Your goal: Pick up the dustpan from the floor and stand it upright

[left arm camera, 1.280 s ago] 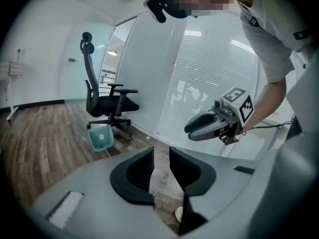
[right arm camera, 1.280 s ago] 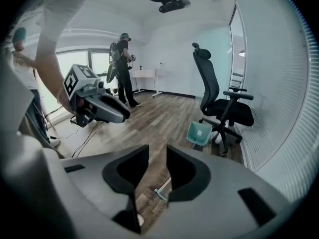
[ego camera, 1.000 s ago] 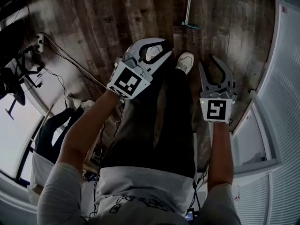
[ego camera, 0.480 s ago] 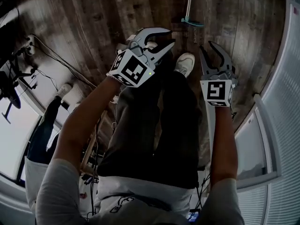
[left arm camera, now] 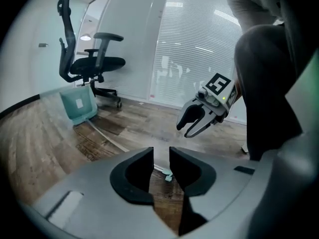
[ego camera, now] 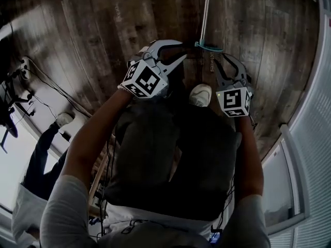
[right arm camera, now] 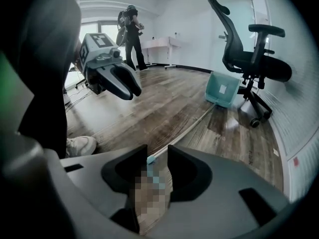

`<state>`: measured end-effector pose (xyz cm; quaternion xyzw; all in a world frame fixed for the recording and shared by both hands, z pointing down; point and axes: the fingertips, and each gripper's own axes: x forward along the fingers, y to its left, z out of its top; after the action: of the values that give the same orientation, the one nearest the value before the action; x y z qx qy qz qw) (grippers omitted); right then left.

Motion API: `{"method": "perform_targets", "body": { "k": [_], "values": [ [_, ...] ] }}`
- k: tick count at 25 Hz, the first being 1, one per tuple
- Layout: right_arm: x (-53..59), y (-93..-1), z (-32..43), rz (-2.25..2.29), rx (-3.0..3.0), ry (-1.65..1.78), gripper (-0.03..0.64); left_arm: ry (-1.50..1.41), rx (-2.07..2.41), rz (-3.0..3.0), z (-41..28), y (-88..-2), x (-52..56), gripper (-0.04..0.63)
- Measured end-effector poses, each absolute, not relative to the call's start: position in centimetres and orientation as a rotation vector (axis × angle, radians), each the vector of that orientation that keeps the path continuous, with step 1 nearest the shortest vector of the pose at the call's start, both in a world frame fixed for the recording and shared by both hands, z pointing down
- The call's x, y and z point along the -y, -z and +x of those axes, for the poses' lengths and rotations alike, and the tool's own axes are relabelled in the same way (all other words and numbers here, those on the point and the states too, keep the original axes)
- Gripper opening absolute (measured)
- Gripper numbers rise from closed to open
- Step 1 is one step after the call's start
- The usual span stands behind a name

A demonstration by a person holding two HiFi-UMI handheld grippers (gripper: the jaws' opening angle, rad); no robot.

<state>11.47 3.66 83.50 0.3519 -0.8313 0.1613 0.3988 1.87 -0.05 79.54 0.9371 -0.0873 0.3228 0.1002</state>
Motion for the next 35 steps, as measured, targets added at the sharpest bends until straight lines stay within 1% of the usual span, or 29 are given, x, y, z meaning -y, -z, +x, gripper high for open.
{"method": "perform_targets", "body": {
  "k": [6,11,16,21,25,26,28,31,35],
  "values": [
    [-3.6,-91.7,10.3,0.775,2.130,-0.359,0.128,-0.946,0.211,2.832,3.3,-87.2,2.0,0.087],
    [-4.1,-96.1,9.6,0.729,2.149,-0.327,0.132,-0.905,0.145,2.837,4.8,-92.5,1.3,0.087],
    [-4.0,-97.7,9.3,0.720,2.184,-0.305,0.137,-0.877,0.074,2.835,6.3,-96.0,0.4,0.087],
    [-4.4,-98.1,9.2,0.678,2.211,-0.347,0.138,-0.851,0.071,2.753,7.5,-97.1,0.4,0.104],
    [-5.2,-99.2,8.8,0.585,2.192,-0.318,0.138,-0.939,0.053,2.710,7.7,-98.6,-0.1,0.107],
    [-5.2,-99.4,8.7,0.569,2.187,-0.304,0.137,-0.957,0.043,2.709,7.7,-98.9,-0.1,0.107],
    [-5.2,-99.7,8.8,0.539,2.181,-0.274,0.101,-0.966,0.028,2.715,7.9,-99.1,0.0,0.112],
    [-5.3,-99.7,8.6,0.491,2.180,-0.244,0.069,-0.967,0.009,2.716,7.9,-99.1,0.1,0.114],
    [-5.3,-99.8,8.5,0.461,2.172,-0.237,0.063,-0.976,0.005,2.699,7.9,-99.2,0.3,0.114]
  ]
}}
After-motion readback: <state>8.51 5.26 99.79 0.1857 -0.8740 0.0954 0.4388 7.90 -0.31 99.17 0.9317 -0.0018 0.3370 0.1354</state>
